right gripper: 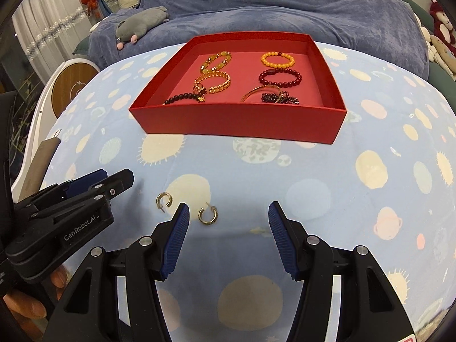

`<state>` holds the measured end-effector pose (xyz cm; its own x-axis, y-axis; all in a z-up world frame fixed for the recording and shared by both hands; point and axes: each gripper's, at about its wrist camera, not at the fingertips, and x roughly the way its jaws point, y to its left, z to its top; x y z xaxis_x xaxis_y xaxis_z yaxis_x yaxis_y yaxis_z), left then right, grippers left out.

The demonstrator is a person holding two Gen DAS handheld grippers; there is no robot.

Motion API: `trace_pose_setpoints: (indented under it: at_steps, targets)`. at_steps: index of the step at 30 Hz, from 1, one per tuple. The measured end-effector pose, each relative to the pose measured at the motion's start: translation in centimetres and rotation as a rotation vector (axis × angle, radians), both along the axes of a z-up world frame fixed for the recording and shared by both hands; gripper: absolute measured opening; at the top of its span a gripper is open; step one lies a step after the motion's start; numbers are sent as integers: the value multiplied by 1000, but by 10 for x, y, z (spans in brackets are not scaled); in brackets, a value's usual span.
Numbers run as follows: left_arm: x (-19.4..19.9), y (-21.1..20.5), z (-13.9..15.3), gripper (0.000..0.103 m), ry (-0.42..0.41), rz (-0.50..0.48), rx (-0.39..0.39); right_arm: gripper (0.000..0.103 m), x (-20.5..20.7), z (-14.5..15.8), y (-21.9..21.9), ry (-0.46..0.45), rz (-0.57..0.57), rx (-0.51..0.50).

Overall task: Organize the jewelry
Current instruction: 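Withdraw both tools toward the two gold hoop earrings, then grasp one hoop earring with the right tool while the left tool grasps the other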

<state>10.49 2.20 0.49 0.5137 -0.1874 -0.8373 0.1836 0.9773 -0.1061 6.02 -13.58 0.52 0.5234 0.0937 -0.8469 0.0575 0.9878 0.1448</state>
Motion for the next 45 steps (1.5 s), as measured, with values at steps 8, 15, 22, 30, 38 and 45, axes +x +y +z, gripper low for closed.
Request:
trace_pose_setpoints:
  at_steps: [8,15,22,30,38,45]
  targets:
    - [-9,17,-10,42,20,25,9,46,6,-10,14,16,33,-24]
    - [-12,17,-12,42,25,26,9,39,9,-17,19,32,48,-39]
    - [-14,13,-14,43,29,16,14,27,11,-21,19,33,52,-54]
    - [-14,7,-14,43,34,2,9,16,7,-21,16,27,53,-63]
    - [-18,-16,-11,55,28,-54,-18,16,-9,-19,-2,37,-4,-26]
    - [-13,-42,-16,50,20,-101,-1,16,-15,-15,-16,38,-43,-8]
